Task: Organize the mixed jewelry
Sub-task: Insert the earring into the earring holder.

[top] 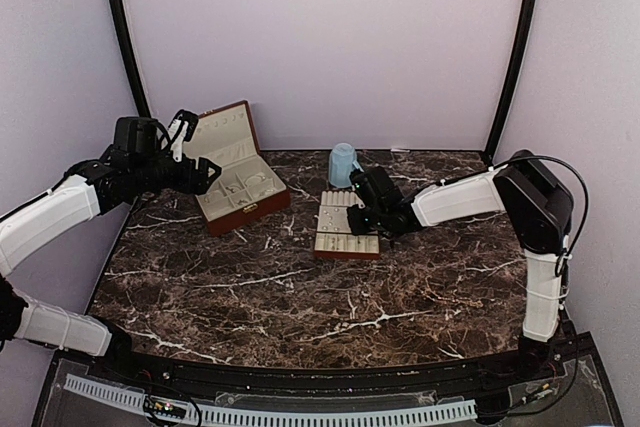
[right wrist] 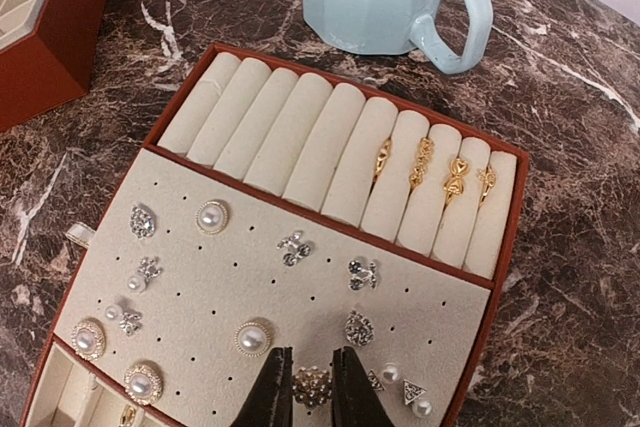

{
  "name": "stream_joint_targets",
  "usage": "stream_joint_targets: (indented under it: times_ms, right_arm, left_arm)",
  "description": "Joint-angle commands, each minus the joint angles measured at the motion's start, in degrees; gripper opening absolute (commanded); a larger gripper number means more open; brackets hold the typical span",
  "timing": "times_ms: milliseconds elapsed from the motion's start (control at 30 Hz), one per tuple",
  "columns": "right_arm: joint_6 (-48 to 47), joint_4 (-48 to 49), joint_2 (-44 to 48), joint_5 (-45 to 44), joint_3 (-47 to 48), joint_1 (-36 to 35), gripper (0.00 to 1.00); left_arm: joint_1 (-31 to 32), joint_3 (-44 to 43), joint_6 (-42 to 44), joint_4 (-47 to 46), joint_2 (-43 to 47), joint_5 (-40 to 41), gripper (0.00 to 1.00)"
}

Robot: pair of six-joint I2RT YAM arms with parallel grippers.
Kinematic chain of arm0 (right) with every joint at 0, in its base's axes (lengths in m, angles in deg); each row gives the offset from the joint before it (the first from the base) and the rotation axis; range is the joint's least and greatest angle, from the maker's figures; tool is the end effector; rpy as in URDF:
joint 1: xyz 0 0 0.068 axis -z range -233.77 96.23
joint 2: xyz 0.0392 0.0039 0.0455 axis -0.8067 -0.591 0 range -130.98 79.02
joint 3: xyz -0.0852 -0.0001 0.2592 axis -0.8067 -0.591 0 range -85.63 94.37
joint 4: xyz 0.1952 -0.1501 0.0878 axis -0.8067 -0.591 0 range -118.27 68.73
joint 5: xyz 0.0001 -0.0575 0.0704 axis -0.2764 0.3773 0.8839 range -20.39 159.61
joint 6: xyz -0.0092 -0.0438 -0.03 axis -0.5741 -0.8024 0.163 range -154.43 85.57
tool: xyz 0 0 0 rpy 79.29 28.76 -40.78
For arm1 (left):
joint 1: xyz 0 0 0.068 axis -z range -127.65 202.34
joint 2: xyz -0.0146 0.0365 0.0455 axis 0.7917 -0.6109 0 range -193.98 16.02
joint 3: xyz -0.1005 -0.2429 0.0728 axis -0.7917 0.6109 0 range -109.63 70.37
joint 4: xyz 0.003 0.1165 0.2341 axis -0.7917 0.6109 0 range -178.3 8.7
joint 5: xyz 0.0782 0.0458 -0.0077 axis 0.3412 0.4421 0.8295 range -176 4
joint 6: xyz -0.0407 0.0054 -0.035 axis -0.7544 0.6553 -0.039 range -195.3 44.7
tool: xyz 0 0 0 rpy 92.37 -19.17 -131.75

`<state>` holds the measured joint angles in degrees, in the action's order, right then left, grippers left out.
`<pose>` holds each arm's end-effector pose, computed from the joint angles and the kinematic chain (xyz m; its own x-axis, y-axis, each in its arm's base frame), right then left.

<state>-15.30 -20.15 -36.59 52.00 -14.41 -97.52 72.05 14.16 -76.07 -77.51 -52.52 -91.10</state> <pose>0.3179 0.2894 0.1492 -0.6317 -0.1722 -0.7559 -0.3100 0.9498 0.0428 0.2590 -0.0962 0.3224 -0.3753 0.1202 -0.9191 0.4080 0.9118 -0.0473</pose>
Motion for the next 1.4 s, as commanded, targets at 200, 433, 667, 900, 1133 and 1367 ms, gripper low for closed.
stream_joint_targets:
  times_ms: [200, 433, 667, 900, 1133, 1367]
  right_arm:
    - [0.4, 1.2, -0.5, -0.1, -1.7, 0.4, 0.12]
    - [0.6, 1.2, -0.1, -0.2, -2.4, 0.4, 0.12]
    - [0.5, 1.2, 0.0, -0.6, -3.0, 0.3, 0.11]
    - [0.4, 1.0, 0.9, -1.3, -3.4, 0.3, 0.11]
    - [0.3, 0.8, 1.7, -1.6, -3.5, 0.2, 0.11]
    - [0.2, 0.9, 1.9, -1.2, -3.5, 0.2, 0.12]
  left_arm:
    - [-0.4, 0.6, 0.2, -0.9, 1.6, -0.5, 0.81]
    - [-0.4, 0.6, 0.2, -0.9, 1.6, -0.5, 0.81]
    - [-0.4, 0.6, 0.2, -0.9, 1.6, -0.6, 0.81]
    - [-0.4, 0.6, 0.2, -1.0, 1.7, -0.7, 0.81]
    - [-0.4, 0.6, 0.2, -1.1, 2.0, -0.7, 0.81]
    - [-0.4, 0.6, 0.2, -1.1, 2.2, -0.9, 0.81]
